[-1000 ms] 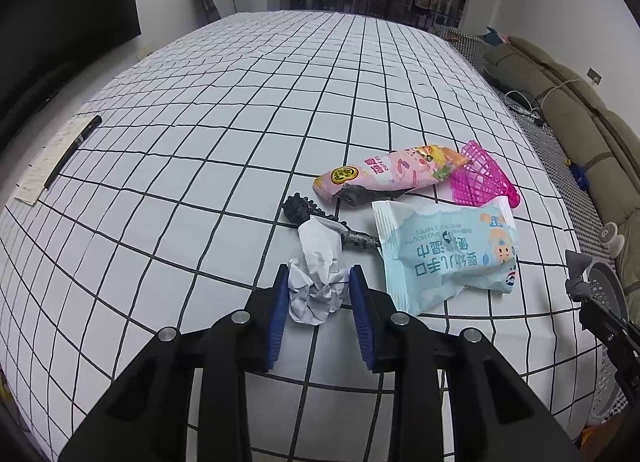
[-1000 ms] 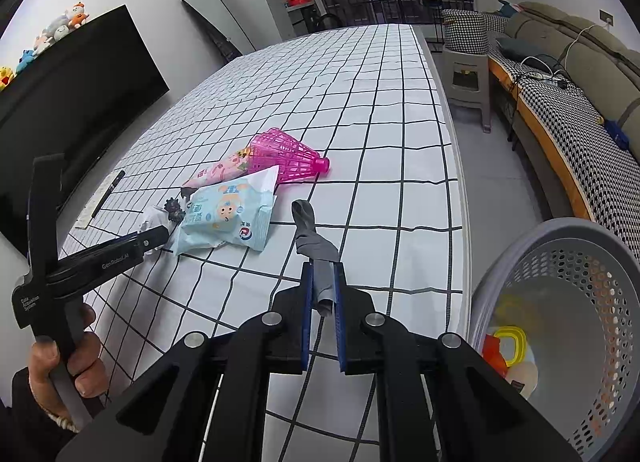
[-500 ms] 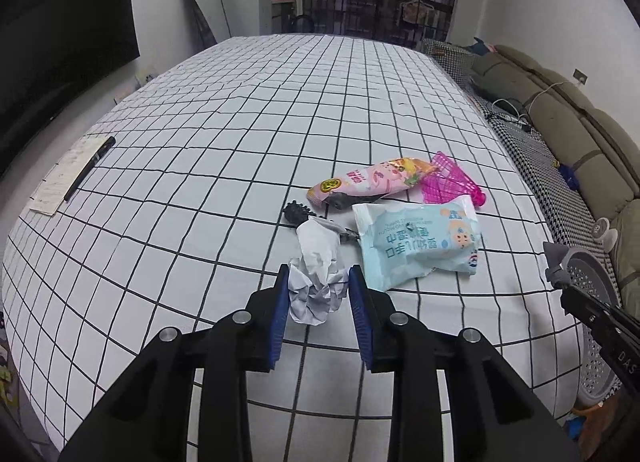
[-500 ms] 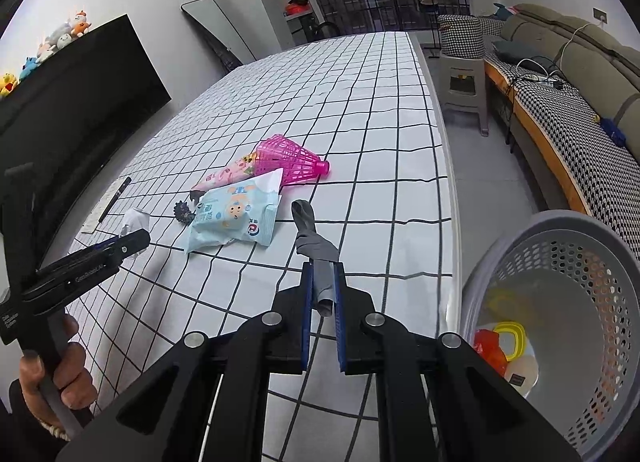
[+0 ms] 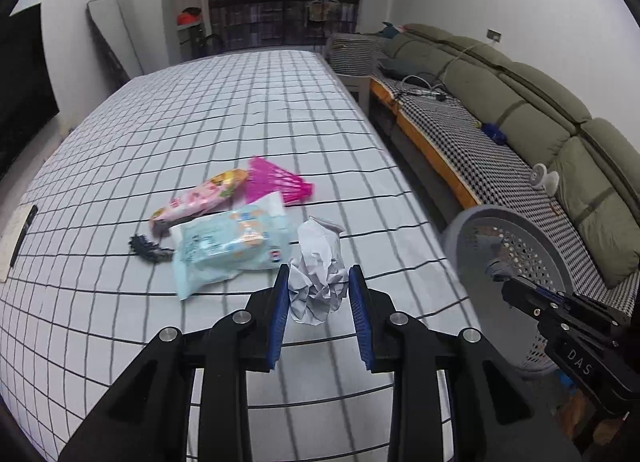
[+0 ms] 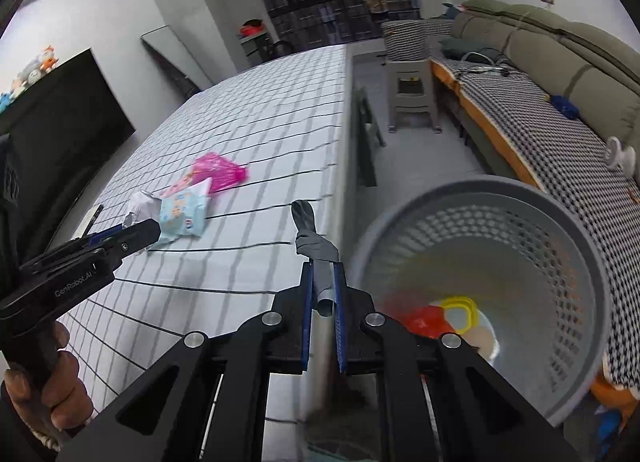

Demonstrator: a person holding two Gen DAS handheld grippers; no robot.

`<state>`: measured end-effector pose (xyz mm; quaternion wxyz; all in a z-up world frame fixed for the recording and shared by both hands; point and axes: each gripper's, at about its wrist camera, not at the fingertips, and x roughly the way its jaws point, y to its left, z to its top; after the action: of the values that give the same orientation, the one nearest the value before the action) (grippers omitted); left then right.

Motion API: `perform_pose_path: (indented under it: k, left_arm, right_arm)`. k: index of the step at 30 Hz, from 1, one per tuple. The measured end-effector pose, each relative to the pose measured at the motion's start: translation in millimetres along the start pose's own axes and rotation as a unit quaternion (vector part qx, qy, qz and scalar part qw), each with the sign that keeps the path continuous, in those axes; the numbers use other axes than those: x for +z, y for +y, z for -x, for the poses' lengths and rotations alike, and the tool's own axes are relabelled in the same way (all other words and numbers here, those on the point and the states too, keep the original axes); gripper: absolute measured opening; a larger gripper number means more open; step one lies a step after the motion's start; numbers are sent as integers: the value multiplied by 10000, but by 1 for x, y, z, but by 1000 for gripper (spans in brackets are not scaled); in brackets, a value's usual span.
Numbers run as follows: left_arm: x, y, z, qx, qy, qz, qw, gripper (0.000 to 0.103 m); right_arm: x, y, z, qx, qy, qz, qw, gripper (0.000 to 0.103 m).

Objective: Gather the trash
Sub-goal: 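Carry the paper and sock over the grey basket with both tools, then open both tools over the basket, dropping the paper and sock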

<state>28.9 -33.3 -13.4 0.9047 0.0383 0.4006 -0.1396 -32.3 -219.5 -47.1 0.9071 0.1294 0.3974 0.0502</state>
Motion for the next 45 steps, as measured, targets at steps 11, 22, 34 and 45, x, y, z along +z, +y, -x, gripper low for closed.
perform_pose_path:
  k: [11,22,34,45]
  left_arm:
    - [-4,-114,-32,-764,353,-915,9922,29]
    - [-14,-163,-57,-709,782,-1313,9857,29]
    - [-13,-186,-74,-482,993,-1452,9832,31]
    - [-13,-198,-74,-340,1002,-1501,9830,38]
  right_arm:
    - [-27,-93,42,-693,-251,-749,9945,10]
    - [-46,-147,46,-634,-217,-1178,9908,10]
    - [-49,-166,40,-530,-116,-1316,9898,10]
    - [-48,-178,42,-453,-186,-1390,9891,10]
